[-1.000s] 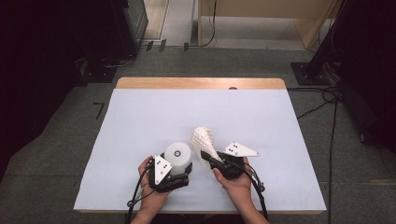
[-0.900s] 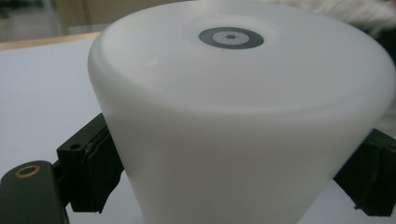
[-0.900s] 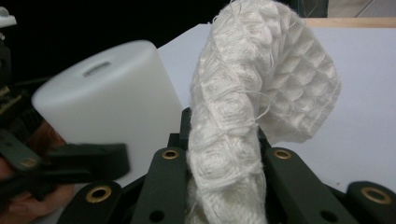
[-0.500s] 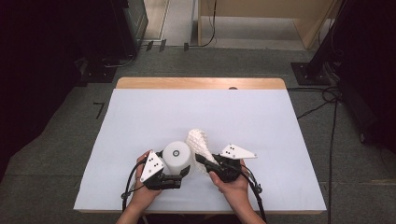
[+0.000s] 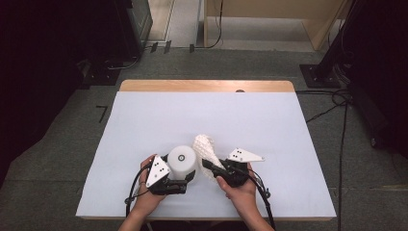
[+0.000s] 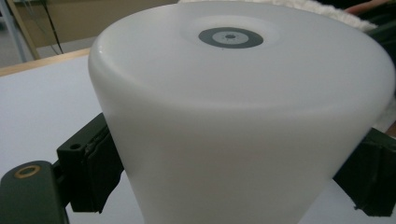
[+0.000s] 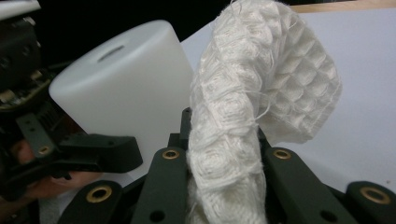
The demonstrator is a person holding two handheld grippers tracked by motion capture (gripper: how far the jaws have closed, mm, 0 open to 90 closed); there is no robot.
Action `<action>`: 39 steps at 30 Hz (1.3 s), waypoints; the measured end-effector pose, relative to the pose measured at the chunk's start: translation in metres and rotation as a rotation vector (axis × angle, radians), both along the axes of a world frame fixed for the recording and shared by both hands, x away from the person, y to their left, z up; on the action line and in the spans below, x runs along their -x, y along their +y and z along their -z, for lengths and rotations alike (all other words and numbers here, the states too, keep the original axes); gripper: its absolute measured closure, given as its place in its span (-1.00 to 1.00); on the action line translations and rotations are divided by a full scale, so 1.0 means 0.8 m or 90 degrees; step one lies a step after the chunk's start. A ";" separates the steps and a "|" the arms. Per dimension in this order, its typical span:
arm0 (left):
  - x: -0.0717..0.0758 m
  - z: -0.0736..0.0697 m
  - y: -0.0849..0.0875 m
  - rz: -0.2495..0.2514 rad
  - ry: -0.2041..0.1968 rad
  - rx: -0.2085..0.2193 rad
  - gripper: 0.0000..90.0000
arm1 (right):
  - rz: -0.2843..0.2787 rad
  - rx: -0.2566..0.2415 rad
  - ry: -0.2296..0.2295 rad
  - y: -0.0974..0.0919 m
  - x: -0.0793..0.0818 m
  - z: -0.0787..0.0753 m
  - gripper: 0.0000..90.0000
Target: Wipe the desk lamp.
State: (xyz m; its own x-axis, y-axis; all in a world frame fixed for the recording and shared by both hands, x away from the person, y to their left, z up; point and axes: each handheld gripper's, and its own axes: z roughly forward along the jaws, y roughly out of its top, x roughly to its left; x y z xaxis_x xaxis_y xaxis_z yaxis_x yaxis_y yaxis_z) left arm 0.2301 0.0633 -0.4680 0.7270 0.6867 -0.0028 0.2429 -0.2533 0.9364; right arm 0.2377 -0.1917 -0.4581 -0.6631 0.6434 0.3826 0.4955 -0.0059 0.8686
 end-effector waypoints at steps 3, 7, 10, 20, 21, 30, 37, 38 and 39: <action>-0.001 0.005 0.000 -0.006 0.001 -0.014 -0.81 | -0.002 -0.010 -0.023 -0.002 0.005 -0.012 0.73; -0.007 0.009 0.002 -0.019 0.010 -0.016 -0.81 | 0.005 -0.014 -0.027 -0.003 0.006 -0.017 0.73; -0.008 0.012 0.003 -0.020 0.013 -0.019 -0.81 | 0.011 -0.006 -0.014 -0.007 0.002 -0.009 0.73; 0.006 0.002 0.002 -0.097 0.011 0.032 -0.97 | 0.038 0.018 0.006 -0.014 -0.008 0.004 0.72; 0.010 0.000 0.000 -0.114 0.004 0.032 -0.97 | 0.040 0.028 0.006 -0.014 -0.008 0.007 0.72; 0.014 0.010 -0.026 -0.207 0.028 -0.028 -0.98 | 0.061 0.038 0.037 -0.012 -0.013 0.026 0.72; 0.014 0.007 -0.027 -0.168 0.013 -0.045 -0.81 | 0.048 0.037 0.046 -0.007 -0.014 0.031 0.72; 0.014 0.007 -0.025 -0.154 0.009 -0.043 -0.81 | 0.046 0.038 0.048 -0.005 -0.014 0.032 0.72; 0.014 0.005 -0.023 -0.131 0.007 -0.038 -0.81 | 0.042 0.035 0.052 -0.004 -0.014 0.032 0.72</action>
